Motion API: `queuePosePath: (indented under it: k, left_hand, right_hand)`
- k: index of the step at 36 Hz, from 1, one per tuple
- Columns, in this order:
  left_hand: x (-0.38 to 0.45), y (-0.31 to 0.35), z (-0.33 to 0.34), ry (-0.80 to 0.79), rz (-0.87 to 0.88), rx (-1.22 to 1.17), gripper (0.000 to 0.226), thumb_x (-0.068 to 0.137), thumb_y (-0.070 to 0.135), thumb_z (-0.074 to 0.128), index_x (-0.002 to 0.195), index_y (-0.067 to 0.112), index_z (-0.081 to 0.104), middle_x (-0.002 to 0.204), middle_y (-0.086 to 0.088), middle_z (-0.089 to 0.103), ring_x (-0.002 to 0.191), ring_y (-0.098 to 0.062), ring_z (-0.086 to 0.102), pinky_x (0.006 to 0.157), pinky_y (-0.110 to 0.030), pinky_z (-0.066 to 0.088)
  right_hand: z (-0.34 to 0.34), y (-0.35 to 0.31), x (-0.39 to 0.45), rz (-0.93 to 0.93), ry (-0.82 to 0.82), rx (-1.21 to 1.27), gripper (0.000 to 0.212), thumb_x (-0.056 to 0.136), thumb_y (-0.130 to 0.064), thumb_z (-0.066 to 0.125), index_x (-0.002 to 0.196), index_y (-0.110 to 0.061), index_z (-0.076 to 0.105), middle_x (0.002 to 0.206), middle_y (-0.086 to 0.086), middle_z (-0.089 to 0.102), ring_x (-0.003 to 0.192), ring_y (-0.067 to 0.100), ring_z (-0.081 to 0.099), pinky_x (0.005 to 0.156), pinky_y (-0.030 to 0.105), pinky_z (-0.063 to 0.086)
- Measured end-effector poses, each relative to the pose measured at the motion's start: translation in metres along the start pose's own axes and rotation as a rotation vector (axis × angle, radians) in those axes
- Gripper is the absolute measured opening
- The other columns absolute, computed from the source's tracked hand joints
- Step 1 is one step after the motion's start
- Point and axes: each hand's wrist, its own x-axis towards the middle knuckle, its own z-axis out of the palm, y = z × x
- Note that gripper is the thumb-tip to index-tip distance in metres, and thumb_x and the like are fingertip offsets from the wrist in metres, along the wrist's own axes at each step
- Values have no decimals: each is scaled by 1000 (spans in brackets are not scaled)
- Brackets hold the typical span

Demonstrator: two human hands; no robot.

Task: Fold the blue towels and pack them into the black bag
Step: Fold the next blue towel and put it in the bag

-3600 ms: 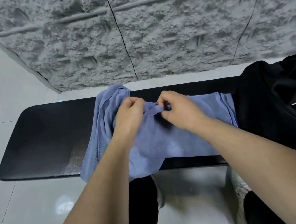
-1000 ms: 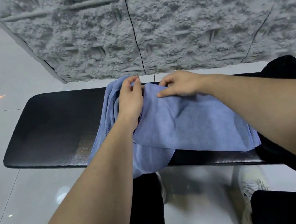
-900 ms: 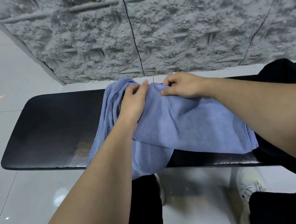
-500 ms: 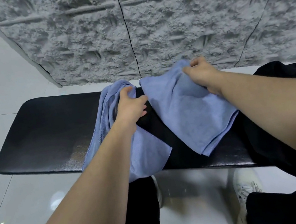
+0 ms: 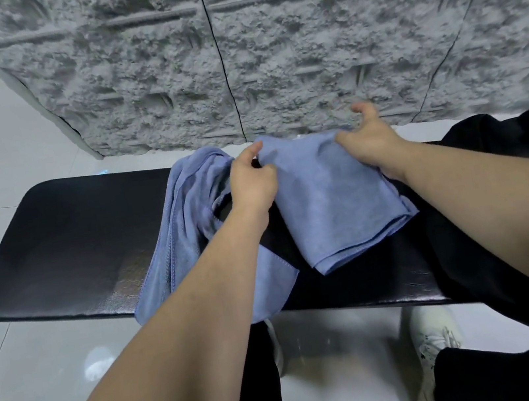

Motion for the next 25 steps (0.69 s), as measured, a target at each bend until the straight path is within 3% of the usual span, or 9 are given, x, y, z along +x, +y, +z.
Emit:
queuePosePath:
  k: [4,7,9,13,15,17,20,22,25]
  left_hand:
    - [-3,0,1,-44,-41,-21,48,95,4,56,140,22,49,87,14,45,66,0,43,59,-14,42]
    - [-7,-2,-1,-83,-115,-35,43,94,8,59,133,23,51,107,6,49,81,-8,52,77,-32,50]
    - [-13,-5,-3,-154,-187,-32,35,93,9,61,124,25,53,102,-1,53,86,-17,55,82,-42,54]
    - [-25,-7,-7,-234,-161,44,23,93,3,56,101,23,65,81,-3,55,68,-16,49,56,-24,42]
    - [-29,-7,-10,-153,-80,40,24,93,1,53,93,21,66,69,2,50,52,-6,41,47,-16,33]
    - [-33,-7,-12,-99,-52,35,22,94,1,52,93,19,64,61,5,44,40,-1,34,40,-13,27]
    - [-40,-11,-14,-119,-95,47,20,96,4,50,95,19,63,63,3,46,46,-9,35,34,-15,25]
    - [-47,-12,-15,-145,-132,45,17,97,9,53,94,22,63,73,0,54,56,-13,43,41,-16,33]
    - [-56,-12,-17,-243,-202,12,10,96,15,60,96,24,65,104,-4,65,88,-17,59,72,-26,48]
  right_hand:
    - [-11,-3,-15,50,-83,-156,76,87,-41,60,151,-29,21,109,0,56,82,18,58,70,29,46]
    - [-15,-1,-28,71,-171,-219,77,88,-29,60,152,-34,18,89,1,58,72,17,58,60,28,43]
    - [-15,7,-36,71,-209,-176,75,91,-17,57,153,-35,18,95,5,60,71,22,59,58,28,43]
    - [-15,22,-52,94,-220,-25,71,94,-9,55,150,-39,24,117,5,55,97,32,65,82,42,56]
    - [-15,28,-64,101,-202,11,64,95,-14,58,146,-39,28,109,2,58,88,25,64,65,32,58]
    - [-14,35,-77,130,-202,76,60,94,-17,58,142,-40,31,96,1,62,75,17,60,47,23,47]
    - [-15,43,-92,134,-245,78,67,91,-24,65,144,-42,28,94,-4,60,75,14,57,53,26,44]
    - [-17,45,-99,138,-294,91,74,90,-24,69,145,-45,25,100,-7,59,79,12,57,57,27,48]
    - [-20,50,-108,160,-335,91,74,93,-21,64,148,-47,21,106,-6,60,82,14,60,61,30,54]
